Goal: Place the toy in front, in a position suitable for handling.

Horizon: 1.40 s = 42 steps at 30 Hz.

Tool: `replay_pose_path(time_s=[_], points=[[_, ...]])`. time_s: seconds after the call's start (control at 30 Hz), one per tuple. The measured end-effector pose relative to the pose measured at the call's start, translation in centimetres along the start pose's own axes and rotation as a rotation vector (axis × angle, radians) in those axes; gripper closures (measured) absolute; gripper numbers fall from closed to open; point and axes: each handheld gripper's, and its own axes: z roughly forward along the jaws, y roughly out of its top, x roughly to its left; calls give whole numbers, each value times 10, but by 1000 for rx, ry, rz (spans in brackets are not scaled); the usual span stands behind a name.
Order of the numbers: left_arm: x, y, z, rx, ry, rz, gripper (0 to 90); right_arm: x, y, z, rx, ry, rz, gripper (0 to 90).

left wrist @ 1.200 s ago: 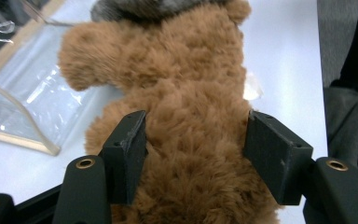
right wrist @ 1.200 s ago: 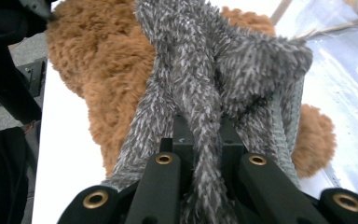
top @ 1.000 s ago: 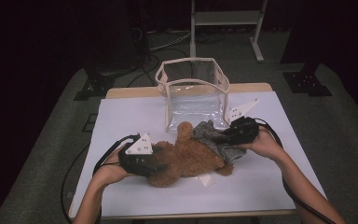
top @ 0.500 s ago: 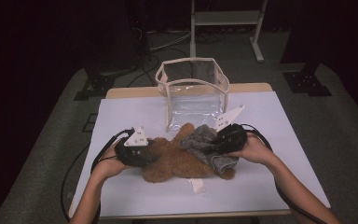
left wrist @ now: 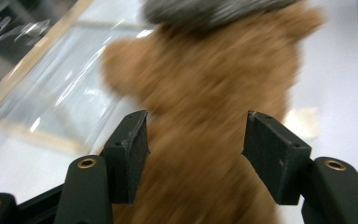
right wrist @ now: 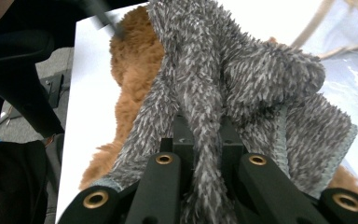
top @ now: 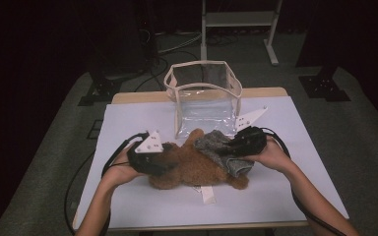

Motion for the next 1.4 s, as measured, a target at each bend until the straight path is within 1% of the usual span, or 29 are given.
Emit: replay_pose_path(time_s=[0.03,0.07,0.13,0.17,0.2,0.27,0.3,0.37,0.47,0.5,0.53,0.63,0.67,0.77,0.8,0.83,0.87,0.9,0.93,0.97,1.0,1.03,1.07,1.1,1.17,1.23,1.33,1.37,1.4], points=[[-11,13,10,-7,-28,34,388,-2,-3,-3,-5,-16,4,818],[-11,13,10,-7,-28,34,384,-2,-3,-3,-5,-16,4,818],[-20,22,20,-12,-51,66,382,-3,-7,-8,-10,-24,12,818],[-23,27,25,-15,-63,80,375,-4,-13,-14,-15,-36,25,818],[-27,30,30,-19,-74,89,375,-4,-13,-14,-15,-36,25,818],[-33,36,39,-24,-91,107,365,-6,-19,-20,-21,-42,28,818],[-36,38,44,-28,-98,108,356,-7,-22,-23,-24,-47,31,817],[-38,41,53,-22,-94,119,333,-9,-30,-28,-33,-51,48,817],[-41,45,66,-34,-91,113,306,-11,-39,-34,-43,-57,71,818],[-41,47,69,-30,-93,116,273,-13,-44,-37,-51,-55,85,818],[-42,49,72,-28,-89,119,273,-13,-44,-37,-51,-55,85,818],[-43,54,84,-1,-54,142,222,-16,-49,-39,-59,-54,96,817],[-44,56,88,11,-33,152,221,-16,-50,-39,-60,-55,100,817],[-43,59,98,37,2,163,220,-19,-53,-41,-75,-56,112,817],[-42,60,99,47,26,178,260,-20,-54,-42,-76,-57,114,817],[-39,62,100,38,52,173,436,-22,-56,-43,-84,-58,125,817],[-39,62,100,38,52,173,539,-22,-56,-43,-84,-58,125,817],[-38,63,99,33,58,171,539,-23,-58,-44,-88,-58,133,818],[-37,64,98,32,61,172,611,-23,-59,-45,-93,-57,137,817],[-37,65,98,35,65,174,645,-24,-60,-45,-95,-57,142,817],[-36,66,96,34,62,178,670,-24,-61,-46,-95,-56,146,817],[-34,67,94,17,41,166,684,-24,-62,-46,-96,-55,142,817],[-32,67,91,-6,16,142,700,-24,-63,-46,-100,-52,145,817],[-29,66,88,-30,0,121,722,-24,-64,-46,-105,-49,145,817],[-25,65,83,-67,-15,86,744,-23,-64,-47,-111,-42,148,817],[-22,65,79,-96,-36,62,787,-20,-63,-47,-119,-34,139,817],[-20,63,77,-95,-46,52,788,-18,-62,-46,-117,-33,130,817],[-21,63,78,-90,-49,52,758,-18,-60,-46,-112,-34,127,817],[-22,62,79,-82,-60,56,758,-18,-60,-46,-112,-34,127,817]])
